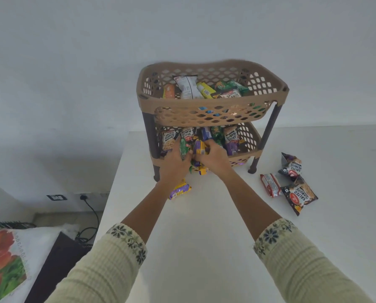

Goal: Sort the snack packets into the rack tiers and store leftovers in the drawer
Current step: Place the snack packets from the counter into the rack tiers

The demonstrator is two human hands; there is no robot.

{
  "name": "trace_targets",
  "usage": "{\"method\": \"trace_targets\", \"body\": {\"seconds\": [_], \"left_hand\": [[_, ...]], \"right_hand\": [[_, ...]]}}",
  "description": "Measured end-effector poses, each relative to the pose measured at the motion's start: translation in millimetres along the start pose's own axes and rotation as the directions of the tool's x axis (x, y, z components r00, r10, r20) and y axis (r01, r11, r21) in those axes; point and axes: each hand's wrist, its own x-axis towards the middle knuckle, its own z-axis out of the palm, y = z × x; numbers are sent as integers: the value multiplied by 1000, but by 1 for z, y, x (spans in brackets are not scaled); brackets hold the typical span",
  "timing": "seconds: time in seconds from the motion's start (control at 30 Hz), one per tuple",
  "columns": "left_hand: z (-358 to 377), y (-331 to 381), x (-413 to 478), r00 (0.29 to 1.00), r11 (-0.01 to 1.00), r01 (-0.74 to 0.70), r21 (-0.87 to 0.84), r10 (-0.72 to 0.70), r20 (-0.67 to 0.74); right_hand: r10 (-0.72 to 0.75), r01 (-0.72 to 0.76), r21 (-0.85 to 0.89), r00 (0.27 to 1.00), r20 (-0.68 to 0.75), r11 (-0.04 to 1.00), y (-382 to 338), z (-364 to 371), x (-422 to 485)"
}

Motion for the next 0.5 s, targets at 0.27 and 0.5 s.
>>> {"method": "trace_targets", "body": {"seconds": [0.27, 0.5], "left_hand": [[6, 16, 68, 990, 985, 112, 130, -123, 74], [14, -6, 83, 960, 883, 165, 440, -245, 133]], "right_hand": [[-56, 55, 21, 998, 32, 998, -6, 2, 76], [0, 7, -47, 988, 152, 999, 5, 35, 105]]}}
